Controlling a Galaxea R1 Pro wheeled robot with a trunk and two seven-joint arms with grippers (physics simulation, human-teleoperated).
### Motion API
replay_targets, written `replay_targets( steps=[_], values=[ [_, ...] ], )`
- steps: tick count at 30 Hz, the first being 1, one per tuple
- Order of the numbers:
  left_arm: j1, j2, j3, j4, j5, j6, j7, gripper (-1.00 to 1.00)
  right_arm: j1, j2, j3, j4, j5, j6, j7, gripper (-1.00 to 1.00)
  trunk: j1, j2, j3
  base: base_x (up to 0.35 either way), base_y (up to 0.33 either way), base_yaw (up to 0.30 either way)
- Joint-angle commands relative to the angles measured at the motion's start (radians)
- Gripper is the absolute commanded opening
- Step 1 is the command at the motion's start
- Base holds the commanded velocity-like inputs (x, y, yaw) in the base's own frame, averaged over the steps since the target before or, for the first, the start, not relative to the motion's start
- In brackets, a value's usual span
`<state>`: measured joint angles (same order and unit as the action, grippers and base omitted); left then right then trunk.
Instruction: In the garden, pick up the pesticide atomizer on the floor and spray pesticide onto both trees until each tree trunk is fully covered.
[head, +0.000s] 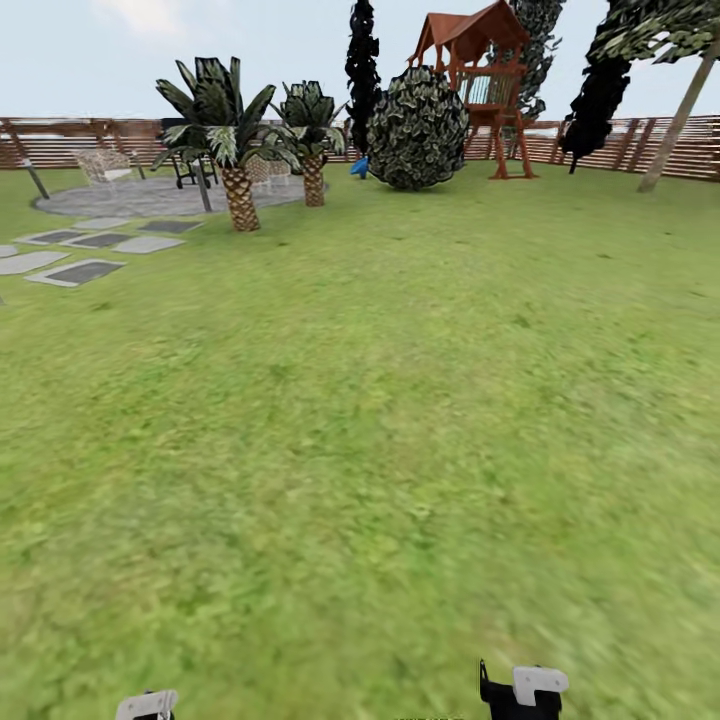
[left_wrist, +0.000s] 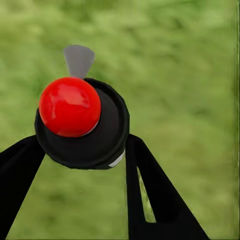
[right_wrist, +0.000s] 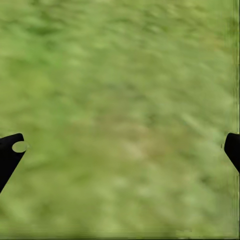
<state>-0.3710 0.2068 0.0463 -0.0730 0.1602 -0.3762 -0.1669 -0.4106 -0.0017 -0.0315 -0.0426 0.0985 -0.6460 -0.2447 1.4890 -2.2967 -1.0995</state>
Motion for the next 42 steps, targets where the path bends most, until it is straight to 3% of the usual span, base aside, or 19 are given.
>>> replay_targets(
  steps=[1, 28, 42],
  values=[
    [0.000, 0.000, 0.004, 0.001, 0.014, -0.001, -0.011, -1.00, -0.001, 0.000, -0.003, 0.001, 0.010, -0.001, -0.007, 1.00, 0.000, 0.000, -0.001, 0.000, 0.000, -0.299],
    [0.000, 0.000, 0.003, -0.001, 0.019, 0.000, -0.013, -1.00, -0.001, 0.000, -0.003, 0.001, 0.010, -0.001, -0.007, 1.00, 0.000, 0.000, -0.001, 0.003, 0.000, -0.299],
    [0.000, -0.003, 0.003, 0.000, 0.018, 0.000, -0.013, -1.00, -0.001, 0.000, -0.004, 0.001, 0.010, -0.001, -0.007, 1.00, 0.000, 0.000, -0.001, 0.300, 0.000, -0.299]
  ],
)
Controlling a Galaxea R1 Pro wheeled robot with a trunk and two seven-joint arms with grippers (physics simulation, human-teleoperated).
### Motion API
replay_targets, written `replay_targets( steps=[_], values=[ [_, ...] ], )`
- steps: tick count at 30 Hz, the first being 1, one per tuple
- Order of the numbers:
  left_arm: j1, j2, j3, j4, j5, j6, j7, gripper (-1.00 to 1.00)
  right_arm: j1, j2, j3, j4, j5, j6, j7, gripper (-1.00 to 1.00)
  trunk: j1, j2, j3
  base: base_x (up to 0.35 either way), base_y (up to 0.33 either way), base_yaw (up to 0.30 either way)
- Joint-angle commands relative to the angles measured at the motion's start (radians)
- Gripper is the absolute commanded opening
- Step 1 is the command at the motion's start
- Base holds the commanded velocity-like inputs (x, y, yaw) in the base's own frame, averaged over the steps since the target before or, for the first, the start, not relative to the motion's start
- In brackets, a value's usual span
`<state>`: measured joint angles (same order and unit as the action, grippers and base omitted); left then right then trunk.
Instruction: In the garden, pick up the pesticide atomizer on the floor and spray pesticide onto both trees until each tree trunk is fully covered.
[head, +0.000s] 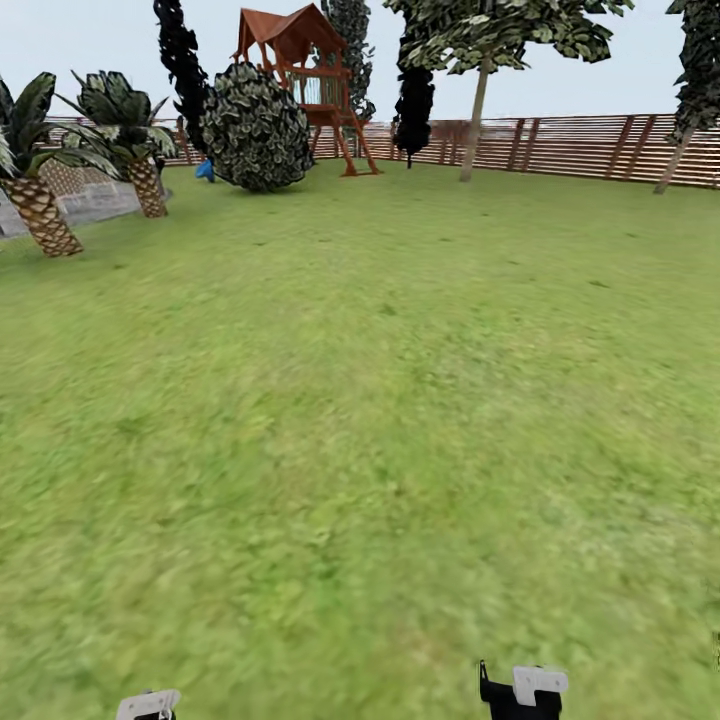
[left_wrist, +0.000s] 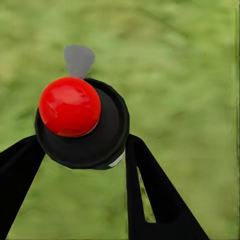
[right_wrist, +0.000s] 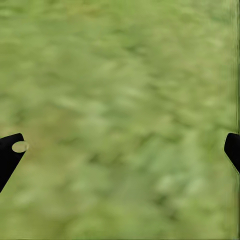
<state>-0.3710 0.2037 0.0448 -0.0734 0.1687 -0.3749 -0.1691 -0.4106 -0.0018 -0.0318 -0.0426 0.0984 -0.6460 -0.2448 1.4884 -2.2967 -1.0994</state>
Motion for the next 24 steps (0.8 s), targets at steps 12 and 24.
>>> replay_targets(
  steps=[12, 24],
  values=[
    [0.000, 0.001, 0.004, 0.001, 0.009, -0.002, -0.010, -1.00, -0.001, 0.000, -0.003, 0.001, 0.010, -0.001, -0.007, 1.00, 0.000, 0.000, -0.001, 0.329, -0.039, -0.299],
    [0.000, 0.002, 0.004, 0.001, 0.009, -0.002, -0.010, -1.00, -0.001, 0.000, -0.003, 0.001, 0.010, -0.001, -0.007, 1.00, 0.000, 0.000, -0.001, 0.195, -0.105, -0.299]
  ],
)
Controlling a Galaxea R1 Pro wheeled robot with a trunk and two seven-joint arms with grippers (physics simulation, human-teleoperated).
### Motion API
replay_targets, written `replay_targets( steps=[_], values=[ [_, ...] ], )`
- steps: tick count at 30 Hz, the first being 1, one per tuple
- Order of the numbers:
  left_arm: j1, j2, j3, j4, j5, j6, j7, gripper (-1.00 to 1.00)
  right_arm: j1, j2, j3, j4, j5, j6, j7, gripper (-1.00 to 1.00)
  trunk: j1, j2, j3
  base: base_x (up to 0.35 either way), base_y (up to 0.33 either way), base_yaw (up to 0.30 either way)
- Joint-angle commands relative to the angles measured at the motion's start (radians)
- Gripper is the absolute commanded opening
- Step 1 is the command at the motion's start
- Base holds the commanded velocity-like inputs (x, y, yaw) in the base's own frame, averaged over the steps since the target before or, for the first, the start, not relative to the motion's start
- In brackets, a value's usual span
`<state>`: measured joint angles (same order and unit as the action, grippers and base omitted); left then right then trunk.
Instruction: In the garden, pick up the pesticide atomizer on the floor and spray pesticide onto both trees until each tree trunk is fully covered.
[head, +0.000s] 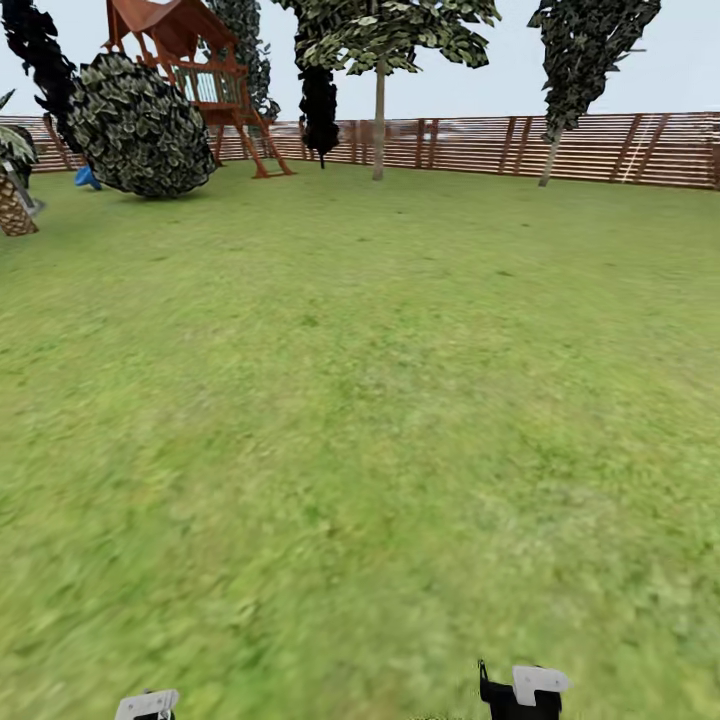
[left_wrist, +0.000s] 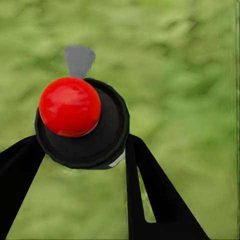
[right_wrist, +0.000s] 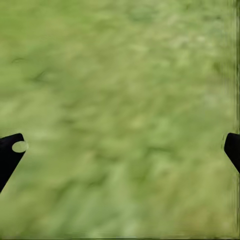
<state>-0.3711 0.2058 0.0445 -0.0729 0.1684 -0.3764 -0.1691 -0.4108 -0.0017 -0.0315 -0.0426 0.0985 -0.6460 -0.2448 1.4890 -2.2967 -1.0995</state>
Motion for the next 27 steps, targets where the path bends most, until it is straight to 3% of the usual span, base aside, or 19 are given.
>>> replay_targets(
  steps=[1, 13, 19, 23, 27],
  values=[
    [0.000, 0.000, 0.005, 0.001, 0.010, -0.001, -0.010, -1.00, -0.001, 0.000, -0.004, 0.001, 0.010, -0.001, -0.007, 1.00, 0.000, 0.000, -0.001, 0.007, -0.003, -0.300],
    [0.000, 0.000, 0.005, -0.001, 0.011, 0.000, -0.010, -1.00, -0.001, 0.000, -0.003, 0.001, 0.010, -0.001, -0.007, 1.00, 0.000, 0.000, -0.001, 0.004, 0.000, -0.300],
    [-0.001, -0.002, 0.005, -0.001, 0.011, 0.000, -0.010, -1.00, -0.001, 0.000, -0.003, 0.001, 0.010, -0.001, -0.007, 1.00, 0.000, 0.000, -0.001, 0.247, 0.003, -0.298],
    [0.000, -0.001, 0.006, 0.000, 0.012, -0.001, -0.009, -1.00, -0.001, 0.000, -0.002, 0.001, 0.010, -0.001, -0.009, 1.00, 0.000, 0.000, -0.001, 0.330, 0.103, -0.086],
    [0.000, -0.001, 0.006, 0.001, 0.014, -0.001, -0.009, -1.00, -0.001, 0.012, -0.002, 0.000, 0.012, 0.000, -0.010, 1.00, 0.000, 0.000, -0.005, 0.335, 0.105, 0.183]
  ],
)
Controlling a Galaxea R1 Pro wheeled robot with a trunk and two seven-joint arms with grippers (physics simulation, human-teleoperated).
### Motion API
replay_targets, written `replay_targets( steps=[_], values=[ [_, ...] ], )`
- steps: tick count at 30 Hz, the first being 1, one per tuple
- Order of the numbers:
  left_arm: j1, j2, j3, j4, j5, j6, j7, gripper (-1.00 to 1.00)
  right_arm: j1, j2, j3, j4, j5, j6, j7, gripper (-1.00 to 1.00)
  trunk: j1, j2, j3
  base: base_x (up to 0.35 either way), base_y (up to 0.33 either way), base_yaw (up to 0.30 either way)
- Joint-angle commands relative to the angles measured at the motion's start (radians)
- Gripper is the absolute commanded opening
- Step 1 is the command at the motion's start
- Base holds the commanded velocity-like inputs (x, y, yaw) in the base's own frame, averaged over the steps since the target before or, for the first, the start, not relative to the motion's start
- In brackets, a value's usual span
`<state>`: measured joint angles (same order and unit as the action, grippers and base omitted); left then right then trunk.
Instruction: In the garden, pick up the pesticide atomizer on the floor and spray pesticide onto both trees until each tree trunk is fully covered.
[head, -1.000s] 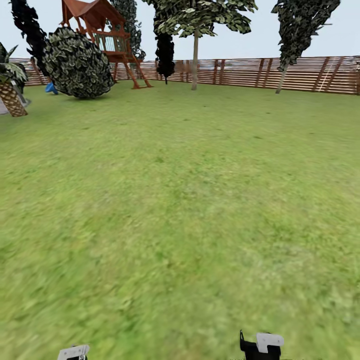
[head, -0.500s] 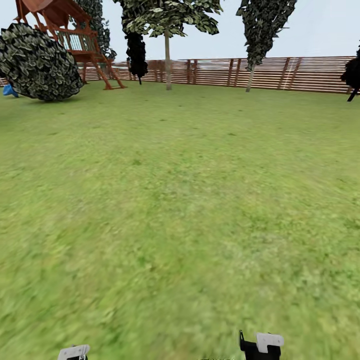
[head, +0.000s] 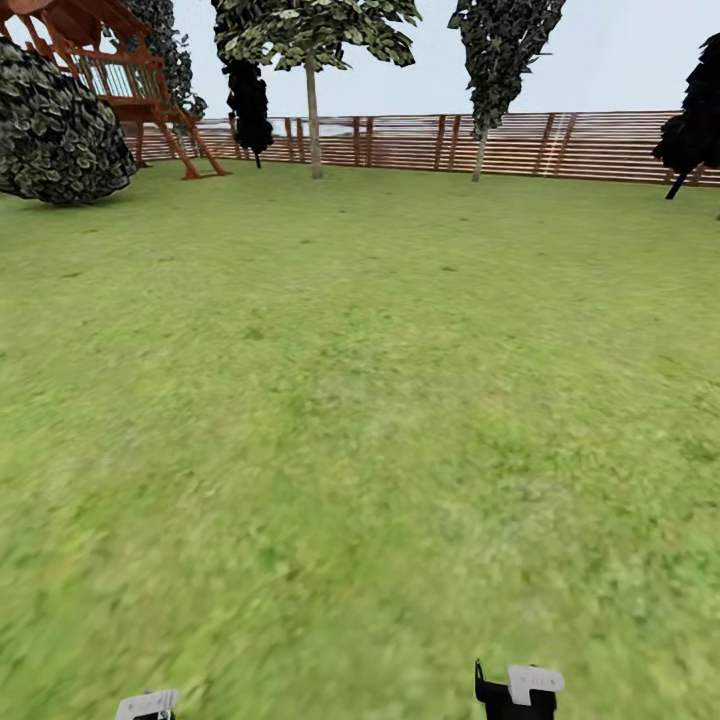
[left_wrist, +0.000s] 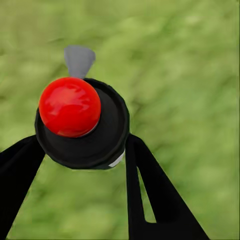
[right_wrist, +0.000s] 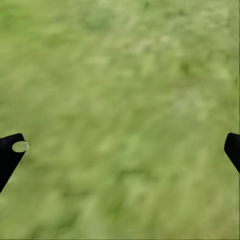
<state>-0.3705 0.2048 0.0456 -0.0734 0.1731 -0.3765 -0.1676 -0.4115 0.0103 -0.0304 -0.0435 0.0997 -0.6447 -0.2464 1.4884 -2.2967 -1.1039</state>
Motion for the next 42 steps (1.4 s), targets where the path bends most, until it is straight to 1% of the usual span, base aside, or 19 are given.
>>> replay_targets(
  steps=[1, 12, 23, 32, 42],
  values=[
    [-0.001, 0.000, 0.005, 0.001, 0.010, -0.001, -0.010, -1.00, 0.000, 0.001, -0.003, 0.001, 0.011, -0.001, -0.008, 1.00, 0.000, 0.000, -0.002, 0.335, 0.091, 0.200],
    [-0.001, 0.001, 0.005, 0.003, 0.012, 0.002, -0.009, -1.00, 0.000, 0.002, -0.003, 0.001, 0.011, -0.001, -0.009, 1.00, 0.000, 0.000, -0.015, 0.335, 0.122, 0.194],
    [-0.001, -0.001, 0.005, 0.003, 0.013, 0.003, -0.009, -1.00, 0.000, -0.005, 0.000, 0.002, 0.020, -0.001, -0.002, 1.00, 0.000, 0.000, -0.015, 0.335, 0.157, 0.013],
    [-0.001, -0.002, 0.005, 0.003, 0.013, 0.004, -0.009, -1.00, 0.000, -0.002, 0.000, 0.002, 0.018, -0.001, -0.002, 1.00, 0.000, 0.000, -0.015, 0.335, 0.106, 0.000],
    [-0.001, -0.002, 0.005, 0.003, 0.013, 0.003, -0.009, -1.00, 0.000, -0.001, 0.000, 0.002, 0.017, -0.001, -0.004, 1.00, 0.000, 0.000, -0.015, 0.338, 0.004, 0.156]
  ],
)
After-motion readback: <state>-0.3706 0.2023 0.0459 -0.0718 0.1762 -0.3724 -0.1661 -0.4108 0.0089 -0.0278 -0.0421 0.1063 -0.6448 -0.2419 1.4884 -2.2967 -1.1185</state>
